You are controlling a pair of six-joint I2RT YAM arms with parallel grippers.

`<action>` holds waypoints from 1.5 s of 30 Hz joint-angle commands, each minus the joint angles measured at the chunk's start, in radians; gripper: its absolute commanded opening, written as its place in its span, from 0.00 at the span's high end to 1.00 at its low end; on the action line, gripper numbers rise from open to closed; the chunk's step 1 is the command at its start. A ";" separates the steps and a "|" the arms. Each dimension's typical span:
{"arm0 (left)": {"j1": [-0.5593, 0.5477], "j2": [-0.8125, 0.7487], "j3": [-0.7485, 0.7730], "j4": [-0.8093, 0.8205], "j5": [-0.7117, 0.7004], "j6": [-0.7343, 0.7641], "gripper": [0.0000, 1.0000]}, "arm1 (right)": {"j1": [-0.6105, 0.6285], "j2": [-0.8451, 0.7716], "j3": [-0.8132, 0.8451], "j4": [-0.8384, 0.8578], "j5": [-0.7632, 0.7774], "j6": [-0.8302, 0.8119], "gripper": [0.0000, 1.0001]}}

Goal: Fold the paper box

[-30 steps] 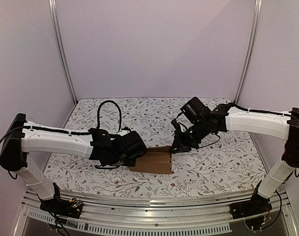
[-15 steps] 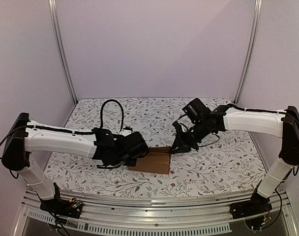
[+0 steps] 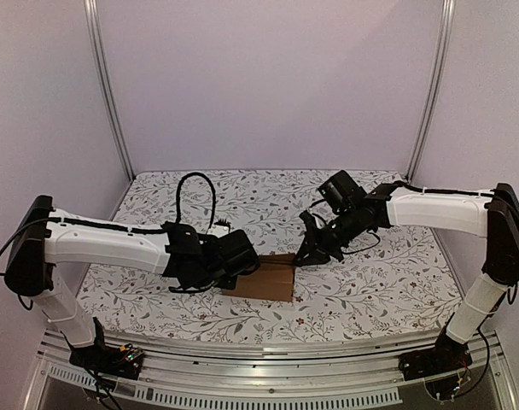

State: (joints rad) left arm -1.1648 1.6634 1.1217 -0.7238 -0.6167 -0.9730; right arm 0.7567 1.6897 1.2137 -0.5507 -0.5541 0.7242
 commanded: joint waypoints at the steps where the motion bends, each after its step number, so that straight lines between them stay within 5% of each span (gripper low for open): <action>1: -0.018 0.049 -0.016 -0.047 0.063 0.002 1.00 | 0.003 0.017 -0.031 0.032 -0.006 0.010 1.00; 45: -0.032 0.079 0.047 -0.051 0.128 -0.053 1.00 | 0.266 -0.102 -0.206 0.075 0.508 -0.028 1.00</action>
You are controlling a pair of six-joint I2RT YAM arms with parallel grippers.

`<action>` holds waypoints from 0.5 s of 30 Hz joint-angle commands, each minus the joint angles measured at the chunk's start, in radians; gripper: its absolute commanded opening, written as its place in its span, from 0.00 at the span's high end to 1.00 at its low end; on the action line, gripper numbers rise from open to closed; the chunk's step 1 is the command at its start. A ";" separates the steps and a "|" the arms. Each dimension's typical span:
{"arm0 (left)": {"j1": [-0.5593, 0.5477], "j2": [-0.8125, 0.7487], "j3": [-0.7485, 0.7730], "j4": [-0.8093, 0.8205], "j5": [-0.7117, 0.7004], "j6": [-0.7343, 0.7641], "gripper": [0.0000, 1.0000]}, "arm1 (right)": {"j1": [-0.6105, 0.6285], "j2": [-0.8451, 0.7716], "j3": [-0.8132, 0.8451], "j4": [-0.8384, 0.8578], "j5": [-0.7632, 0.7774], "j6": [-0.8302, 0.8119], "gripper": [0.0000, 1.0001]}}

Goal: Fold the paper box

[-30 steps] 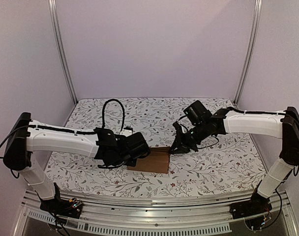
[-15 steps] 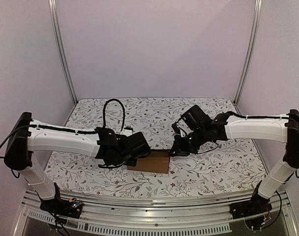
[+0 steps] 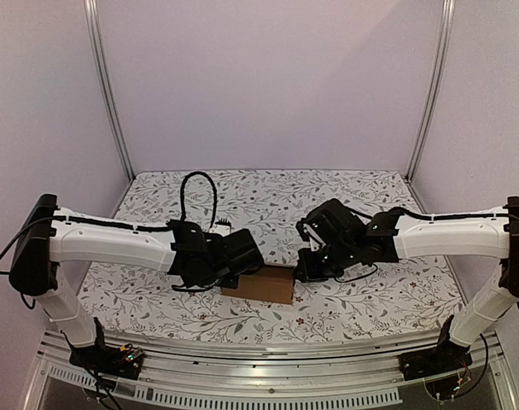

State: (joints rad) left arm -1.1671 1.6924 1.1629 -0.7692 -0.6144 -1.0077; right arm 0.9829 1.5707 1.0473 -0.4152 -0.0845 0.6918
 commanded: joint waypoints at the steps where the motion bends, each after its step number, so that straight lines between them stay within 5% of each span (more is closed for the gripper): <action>1: -0.029 0.049 0.007 -0.003 0.129 -0.021 1.00 | 0.046 0.022 -0.040 -0.061 0.048 0.005 1.00; 15: -0.045 0.062 0.043 0.009 0.175 -0.040 1.00 | 0.114 0.021 -0.064 -0.008 0.269 -0.024 0.98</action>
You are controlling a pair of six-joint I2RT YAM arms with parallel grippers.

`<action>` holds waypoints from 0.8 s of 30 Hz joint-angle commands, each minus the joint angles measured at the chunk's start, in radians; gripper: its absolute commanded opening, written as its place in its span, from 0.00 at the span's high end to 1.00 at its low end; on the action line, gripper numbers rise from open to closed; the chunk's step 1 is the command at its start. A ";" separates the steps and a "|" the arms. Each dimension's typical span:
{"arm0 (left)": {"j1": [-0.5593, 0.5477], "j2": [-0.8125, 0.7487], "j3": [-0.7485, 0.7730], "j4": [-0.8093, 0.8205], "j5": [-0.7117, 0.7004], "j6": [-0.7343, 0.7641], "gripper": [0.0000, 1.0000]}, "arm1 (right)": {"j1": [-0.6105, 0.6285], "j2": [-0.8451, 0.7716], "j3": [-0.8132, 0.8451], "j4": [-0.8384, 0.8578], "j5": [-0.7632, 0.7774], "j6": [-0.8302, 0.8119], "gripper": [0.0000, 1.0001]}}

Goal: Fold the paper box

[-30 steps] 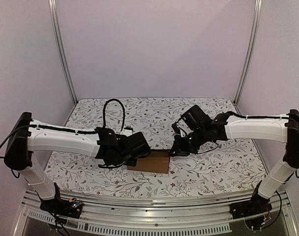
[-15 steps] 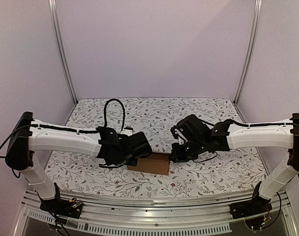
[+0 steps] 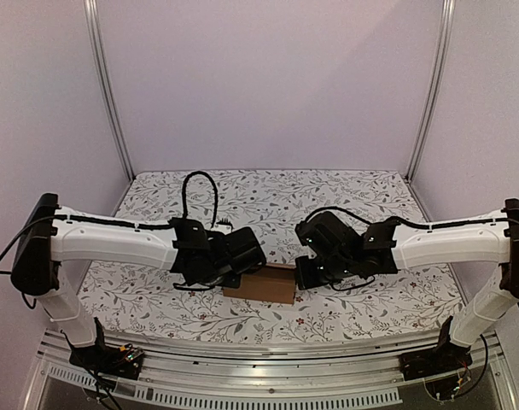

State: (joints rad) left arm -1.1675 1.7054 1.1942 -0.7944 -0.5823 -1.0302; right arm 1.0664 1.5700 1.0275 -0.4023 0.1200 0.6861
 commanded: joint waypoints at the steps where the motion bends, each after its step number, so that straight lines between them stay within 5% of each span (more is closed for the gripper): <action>1: -0.046 0.051 0.012 0.036 0.146 -0.021 1.00 | 0.034 0.020 -0.051 -0.005 0.076 -0.021 0.98; 14: -0.067 0.058 0.000 0.065 0.173 -0.022 1.00 | 0.044 0.031 -0.103 0.111 0.223 -0.053 1.00; 24: -0.060 -0.056 -0.086 0.100 0.184 0.048 0.67 | 0.041 0.100 -0.046 0.086 0.332 -0.135 1.00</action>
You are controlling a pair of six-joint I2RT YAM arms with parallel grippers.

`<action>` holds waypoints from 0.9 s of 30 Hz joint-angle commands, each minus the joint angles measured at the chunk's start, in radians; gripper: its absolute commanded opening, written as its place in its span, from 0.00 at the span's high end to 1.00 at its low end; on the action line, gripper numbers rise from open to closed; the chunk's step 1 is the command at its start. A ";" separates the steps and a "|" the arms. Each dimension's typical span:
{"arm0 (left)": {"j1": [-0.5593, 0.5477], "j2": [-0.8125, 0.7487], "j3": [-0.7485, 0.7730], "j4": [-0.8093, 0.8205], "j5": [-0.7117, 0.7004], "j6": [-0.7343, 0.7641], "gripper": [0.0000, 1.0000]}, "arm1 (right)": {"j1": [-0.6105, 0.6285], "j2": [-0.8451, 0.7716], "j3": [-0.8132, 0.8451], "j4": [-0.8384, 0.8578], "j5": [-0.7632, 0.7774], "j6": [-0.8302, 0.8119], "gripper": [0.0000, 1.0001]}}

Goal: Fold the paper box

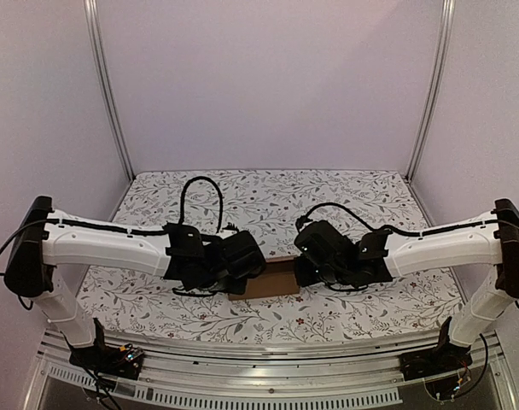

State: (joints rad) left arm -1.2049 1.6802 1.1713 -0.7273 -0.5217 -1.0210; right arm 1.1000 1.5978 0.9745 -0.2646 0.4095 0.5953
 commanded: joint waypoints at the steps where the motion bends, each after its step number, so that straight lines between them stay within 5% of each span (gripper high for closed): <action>1: -0.018 -0.045 -0.075 0.040 0.130 0.045 0.66 | 0.006 0.081 0.011 -0.048 0.048 -0.051 1.00; 17: 0.067 -0.403 -0.209 0.140 0.252 0.274 0.54 | -0.011 0.136 0.011 0.041 0.055 -0.157 1.00; 24: 0.210 -0.408 -0.158 0.229 0.355 0.377 0.96 | -0.015 0.148 -0.003 0.130 0.024 -0.238 1.00; 27: 0.246 -0.365 -0.134 0.300 0.379 0.423 1.00 | -0.014 0.157 -0.005 0.163 0.013 -0.271 1.00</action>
State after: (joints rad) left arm -1.0065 1.2652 0.9981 -0.5377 -0.2100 -0.6914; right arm 1.0901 1.7035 1.0069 -0.0956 0.4786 0.3908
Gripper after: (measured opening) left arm 0.010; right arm 0.006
